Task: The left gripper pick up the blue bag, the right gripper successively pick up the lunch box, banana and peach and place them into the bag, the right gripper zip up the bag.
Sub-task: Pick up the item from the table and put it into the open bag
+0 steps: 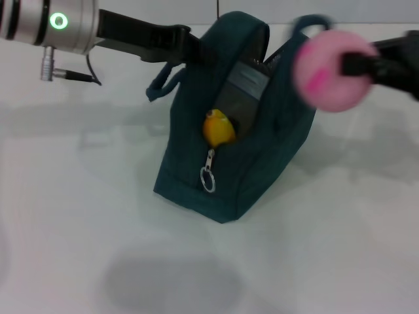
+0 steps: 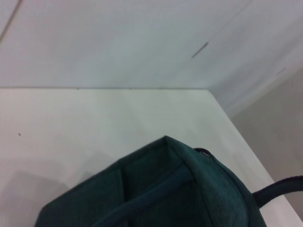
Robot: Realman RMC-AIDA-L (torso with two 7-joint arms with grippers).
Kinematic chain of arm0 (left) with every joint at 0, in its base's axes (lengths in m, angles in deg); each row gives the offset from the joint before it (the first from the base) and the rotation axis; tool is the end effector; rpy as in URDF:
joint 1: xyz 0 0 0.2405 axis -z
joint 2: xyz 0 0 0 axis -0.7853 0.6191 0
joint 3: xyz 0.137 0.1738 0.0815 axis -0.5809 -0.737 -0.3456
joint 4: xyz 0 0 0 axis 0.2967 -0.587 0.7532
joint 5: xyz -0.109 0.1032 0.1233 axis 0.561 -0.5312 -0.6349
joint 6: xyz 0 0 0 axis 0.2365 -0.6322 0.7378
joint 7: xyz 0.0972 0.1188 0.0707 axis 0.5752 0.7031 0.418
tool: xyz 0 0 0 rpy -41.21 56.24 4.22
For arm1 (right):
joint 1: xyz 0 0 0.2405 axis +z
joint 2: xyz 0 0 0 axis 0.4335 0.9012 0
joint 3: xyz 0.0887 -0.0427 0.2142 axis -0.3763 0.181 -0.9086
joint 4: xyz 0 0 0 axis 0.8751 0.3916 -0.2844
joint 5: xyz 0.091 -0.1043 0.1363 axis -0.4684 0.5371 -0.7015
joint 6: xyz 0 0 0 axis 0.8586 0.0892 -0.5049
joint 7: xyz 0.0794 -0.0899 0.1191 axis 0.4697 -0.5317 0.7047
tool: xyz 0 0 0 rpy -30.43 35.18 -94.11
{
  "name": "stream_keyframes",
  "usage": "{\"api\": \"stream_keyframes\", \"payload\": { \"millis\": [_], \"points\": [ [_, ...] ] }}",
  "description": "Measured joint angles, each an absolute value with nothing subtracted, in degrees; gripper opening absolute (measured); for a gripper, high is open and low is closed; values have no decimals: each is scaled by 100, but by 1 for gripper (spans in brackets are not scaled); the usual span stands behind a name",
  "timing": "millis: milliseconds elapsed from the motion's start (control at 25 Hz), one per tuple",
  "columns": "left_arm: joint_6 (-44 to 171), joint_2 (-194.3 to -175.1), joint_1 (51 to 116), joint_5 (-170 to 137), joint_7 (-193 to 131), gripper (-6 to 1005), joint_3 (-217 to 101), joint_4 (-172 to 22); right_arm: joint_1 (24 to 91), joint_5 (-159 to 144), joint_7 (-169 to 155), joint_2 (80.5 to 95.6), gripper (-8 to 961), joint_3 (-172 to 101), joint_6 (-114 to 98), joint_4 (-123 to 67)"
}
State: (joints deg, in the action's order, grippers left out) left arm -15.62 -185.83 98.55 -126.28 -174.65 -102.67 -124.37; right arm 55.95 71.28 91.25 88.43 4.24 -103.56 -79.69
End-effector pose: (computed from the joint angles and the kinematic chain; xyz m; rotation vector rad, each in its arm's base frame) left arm -0.1292 0.3862 0.0121 -2.5998 -1.4896 -0.4847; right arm 0.1483 0.3187 0.0765 -2.8052 0.4903 1.0465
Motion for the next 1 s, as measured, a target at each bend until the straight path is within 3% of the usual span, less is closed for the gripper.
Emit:
{"api": "stream_keyframes", "payload": {
  "millis": [400, 560, 800, 1000],
  "points": [
    [-1552, -18538, 9842, -12666, -17454, 54, -10171, -12440, 4659, 7264, 9540, 8401, 46, -751, -11020, -7994],
    [-1552, -18547, 9842, -12668, -17467, 54, -10172, -12437, 4630, 7785, 9697, 8348, 50, -888, -10979, -7955],
    [-1555, -18579, 9834, -12651, -17475, 54, -10178, -12433, 4769, 6773, 9145, 8507, 55, -1202, -11356, -7960],
    [-1593, -18623, 9874, -12634, -17477, 54, -10198, -12433, 5424, 6472, 8451, 8854, 60, -509, -11126, -7769]
  ]
}}
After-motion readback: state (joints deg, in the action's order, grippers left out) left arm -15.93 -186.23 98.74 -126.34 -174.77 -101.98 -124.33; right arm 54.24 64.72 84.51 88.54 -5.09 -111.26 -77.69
